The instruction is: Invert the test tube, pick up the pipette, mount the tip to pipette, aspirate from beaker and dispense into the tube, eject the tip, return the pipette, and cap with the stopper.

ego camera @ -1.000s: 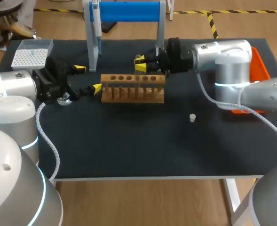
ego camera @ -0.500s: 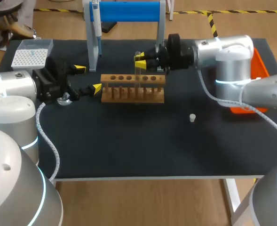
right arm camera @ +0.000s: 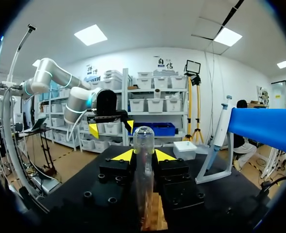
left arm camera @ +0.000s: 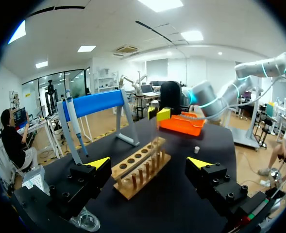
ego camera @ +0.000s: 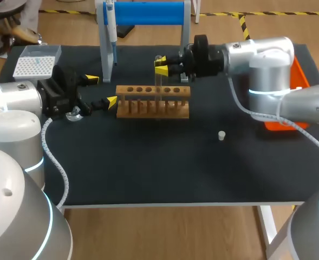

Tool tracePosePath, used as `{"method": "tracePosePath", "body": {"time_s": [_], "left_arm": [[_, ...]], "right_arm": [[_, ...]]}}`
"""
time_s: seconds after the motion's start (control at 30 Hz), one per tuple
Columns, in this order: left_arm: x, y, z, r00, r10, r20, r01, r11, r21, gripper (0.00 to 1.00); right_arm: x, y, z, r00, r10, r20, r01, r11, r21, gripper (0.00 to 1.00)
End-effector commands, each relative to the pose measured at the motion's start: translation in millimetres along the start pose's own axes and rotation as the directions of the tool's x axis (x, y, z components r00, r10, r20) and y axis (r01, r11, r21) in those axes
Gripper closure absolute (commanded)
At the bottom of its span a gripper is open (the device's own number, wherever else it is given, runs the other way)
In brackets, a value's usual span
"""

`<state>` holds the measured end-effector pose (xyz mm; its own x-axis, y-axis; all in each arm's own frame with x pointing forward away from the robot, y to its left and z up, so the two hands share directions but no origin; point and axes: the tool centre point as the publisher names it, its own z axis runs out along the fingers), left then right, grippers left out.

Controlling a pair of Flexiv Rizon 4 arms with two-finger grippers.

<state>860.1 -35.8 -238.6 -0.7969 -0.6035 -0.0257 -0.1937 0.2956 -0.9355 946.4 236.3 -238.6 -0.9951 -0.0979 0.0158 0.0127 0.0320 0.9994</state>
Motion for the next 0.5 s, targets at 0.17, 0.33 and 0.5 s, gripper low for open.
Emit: {"method": "tracePosePath", "body": {"time_s": [0.17, 0.33, 0.5], "left_arm": [[1.0, 1.7, 2, 1.0, 0.001, 0.007, -0.001, 1.0, 0.005, 0.0], [1.0, 1.7, 2, 1.0, 0.001, 0.007, -0.001, 1.0, 0.005, 0.0], [1.0, 1.7, 2, 1.0, 0.001, 0.007, -0.001, 1.0, 0.005, 0.0]], "right_arm": [[5, 6, -1, 1.0, -0.005, 0.009, 0.005, 1.0, 0.01, 1.0], [7, 10, 0, 1.0, -0.012, 0.01, 0.012, 1.0, 0.01, 1.0], [8, 15, 0, 1.0, -0.014, 0.015, 0.014, 1.0, 0.012, 1.0]]}}
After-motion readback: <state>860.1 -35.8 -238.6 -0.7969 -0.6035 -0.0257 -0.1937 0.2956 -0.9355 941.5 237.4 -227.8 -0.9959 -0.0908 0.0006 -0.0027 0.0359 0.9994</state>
